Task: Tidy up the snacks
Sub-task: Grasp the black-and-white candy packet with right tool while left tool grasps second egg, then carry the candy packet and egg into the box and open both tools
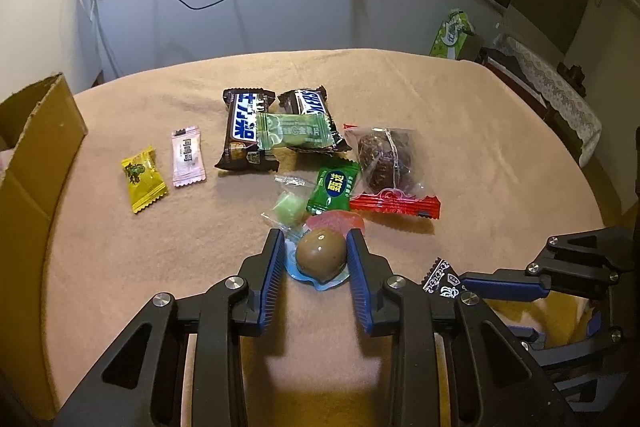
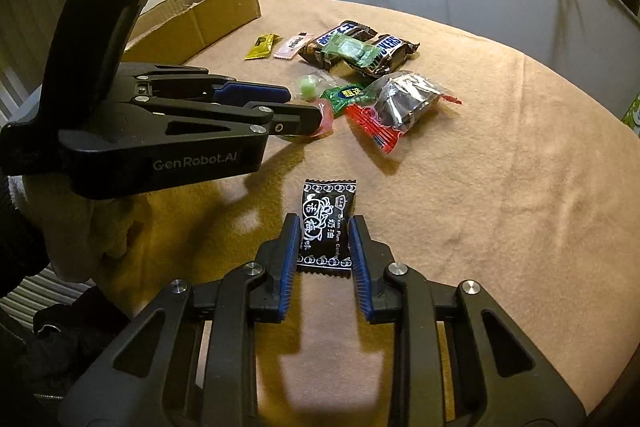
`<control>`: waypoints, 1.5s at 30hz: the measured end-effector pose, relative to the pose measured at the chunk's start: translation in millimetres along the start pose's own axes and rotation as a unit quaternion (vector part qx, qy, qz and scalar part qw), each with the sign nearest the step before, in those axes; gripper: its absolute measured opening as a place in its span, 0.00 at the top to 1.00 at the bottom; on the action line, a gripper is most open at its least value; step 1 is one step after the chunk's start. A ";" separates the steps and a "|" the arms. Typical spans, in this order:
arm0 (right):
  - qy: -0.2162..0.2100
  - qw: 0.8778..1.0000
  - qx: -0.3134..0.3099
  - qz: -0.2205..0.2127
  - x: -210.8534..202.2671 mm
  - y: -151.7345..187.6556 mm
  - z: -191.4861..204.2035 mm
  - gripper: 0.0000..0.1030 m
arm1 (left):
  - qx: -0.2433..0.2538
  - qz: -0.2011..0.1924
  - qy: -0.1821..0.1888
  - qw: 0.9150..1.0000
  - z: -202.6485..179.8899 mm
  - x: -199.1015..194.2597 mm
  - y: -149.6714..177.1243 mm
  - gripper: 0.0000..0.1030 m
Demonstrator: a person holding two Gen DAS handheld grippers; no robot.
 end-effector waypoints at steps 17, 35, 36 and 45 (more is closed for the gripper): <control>-0.003 1.000 0.019 0.001 -8.0 -0.8 -6.3 0.75 | 0.019 0.004 -0.006 1.000 -5.0 -0.3 2.8 0.76; -0.001 0.999 0.032 -0.012 -19.3 -4.8 -11.7 0.75 | 0.004 -0.022 0.003 1.000 -8.2 -21.8 1.4 0.77; -0.001 0.999 0.032 -0.013 -20.2 -5.6 -11.3 0.75 | 0.004 -0.026 0.004 1.000 -8.4 -25.2 0.6 0.77; -0.006 0.999 0.024 -0.033 -29.9 -28.6 -2.2 0.75 | -0.008 -0.063 -0.012 0.998 7.8 -61.5 -5.1 0.77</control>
Point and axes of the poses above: each gripper's, at about its wrist camera, not at the fingertips, and x roughly the way its jaws point, z to its left, y to its underside, the point moved 8 cm from there along x, roughly the way its jaws point, and after that the axes turned 13 degrees about y, right-handed, at the moved point
